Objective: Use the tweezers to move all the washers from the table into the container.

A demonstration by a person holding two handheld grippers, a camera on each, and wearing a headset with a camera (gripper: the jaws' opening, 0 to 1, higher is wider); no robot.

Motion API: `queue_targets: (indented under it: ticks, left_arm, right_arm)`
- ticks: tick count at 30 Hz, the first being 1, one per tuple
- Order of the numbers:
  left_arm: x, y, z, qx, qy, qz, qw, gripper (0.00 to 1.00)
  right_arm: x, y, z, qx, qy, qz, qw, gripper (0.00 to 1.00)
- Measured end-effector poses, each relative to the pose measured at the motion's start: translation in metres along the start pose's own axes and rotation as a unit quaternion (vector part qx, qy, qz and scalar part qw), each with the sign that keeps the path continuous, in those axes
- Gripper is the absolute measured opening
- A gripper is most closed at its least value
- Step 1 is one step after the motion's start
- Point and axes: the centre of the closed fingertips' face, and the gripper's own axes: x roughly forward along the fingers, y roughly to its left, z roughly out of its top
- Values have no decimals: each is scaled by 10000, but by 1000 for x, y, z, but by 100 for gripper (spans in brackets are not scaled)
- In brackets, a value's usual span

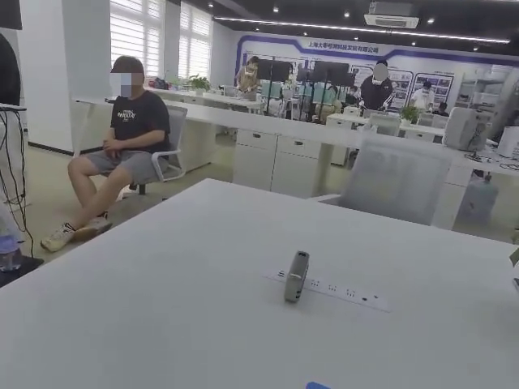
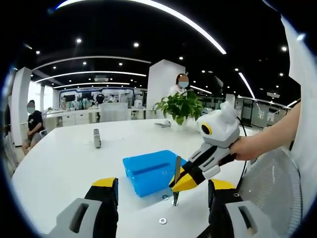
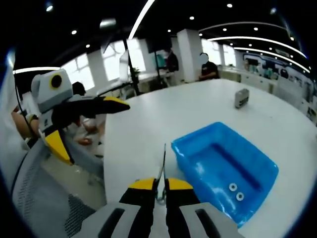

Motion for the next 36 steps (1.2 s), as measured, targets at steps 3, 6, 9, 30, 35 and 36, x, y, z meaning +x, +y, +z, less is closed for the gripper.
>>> queue_targets:
  ticks: [3,6,9,30,35,36]
  left_arm:
    - [0,0,0,-8,-7,-10,10000,75]
    - [0,0,1,-20,-24,-10,10000,75]
    - [0,0,1,-15,-23,-17,10000,75]
    - [0,-1,1,-8,-29,-28,10000,75]
    - [0,-1,2,-20,-70,-29,10000,75]
    - [0,-1,2,-19,-72,-29,10000,75]
  right_arm:
    - [1,1,0,-136,38,-21,9999,4]
    - [0,4,-1,-314,95,-33,9995,4]
    - [0,3,-2,-441,132,-65,9989,4]
    - [-6,12,-6,-828,285,6,9962,2]
    - [-14,6,10,-395,-66,52,9992,2]
    - [-16,7,14,-303,-94,61,9995,2]
